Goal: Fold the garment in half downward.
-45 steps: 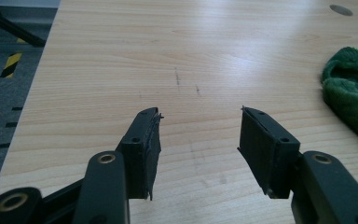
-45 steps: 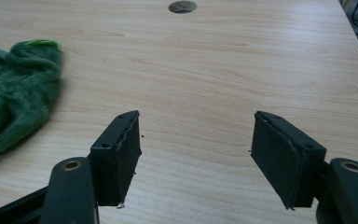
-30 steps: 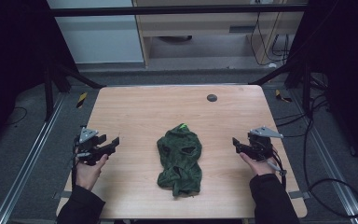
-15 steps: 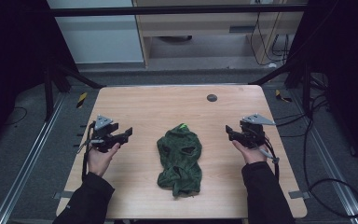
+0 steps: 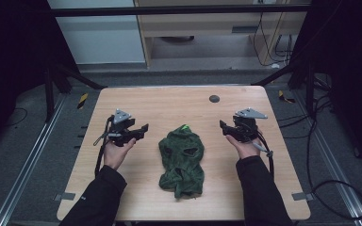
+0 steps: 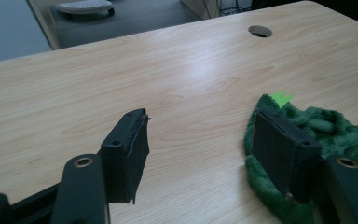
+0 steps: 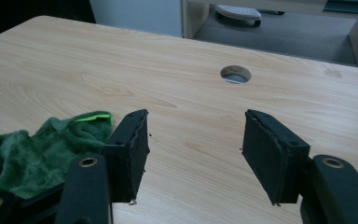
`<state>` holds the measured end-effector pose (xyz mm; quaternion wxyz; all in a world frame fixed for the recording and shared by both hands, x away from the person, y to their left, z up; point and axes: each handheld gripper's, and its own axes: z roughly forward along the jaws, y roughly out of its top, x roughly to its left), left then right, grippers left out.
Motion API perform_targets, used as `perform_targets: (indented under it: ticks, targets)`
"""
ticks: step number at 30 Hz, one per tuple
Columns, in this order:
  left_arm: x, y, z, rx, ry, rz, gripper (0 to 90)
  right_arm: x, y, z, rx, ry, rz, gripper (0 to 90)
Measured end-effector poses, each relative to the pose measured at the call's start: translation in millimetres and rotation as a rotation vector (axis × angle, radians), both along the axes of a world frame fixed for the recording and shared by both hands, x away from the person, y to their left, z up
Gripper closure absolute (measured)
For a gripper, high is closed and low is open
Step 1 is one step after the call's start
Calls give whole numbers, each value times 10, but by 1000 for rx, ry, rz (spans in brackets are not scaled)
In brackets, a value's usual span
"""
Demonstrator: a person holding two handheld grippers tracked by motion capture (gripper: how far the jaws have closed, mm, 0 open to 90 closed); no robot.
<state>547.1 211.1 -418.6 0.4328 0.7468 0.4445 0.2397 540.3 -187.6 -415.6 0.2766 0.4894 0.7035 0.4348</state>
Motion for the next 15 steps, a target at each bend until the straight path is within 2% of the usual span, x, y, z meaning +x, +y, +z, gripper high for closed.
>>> perform_targets:
  ticks: [1,7,11,15]
  targets:
    - [15,-56,-14,22,5,-16,361,25,50,0,2,1,13,405]
    - [34,-159,-24,37,20,-42,385,80,165,-28,-15,15,45,412]
    - [44,-227,-34,45,38,-59,437,126,227,-56,-9,41,65,431]
    - [48,-281,-56,55,51,-71,453,139,263,-83,-18,58,82,451]
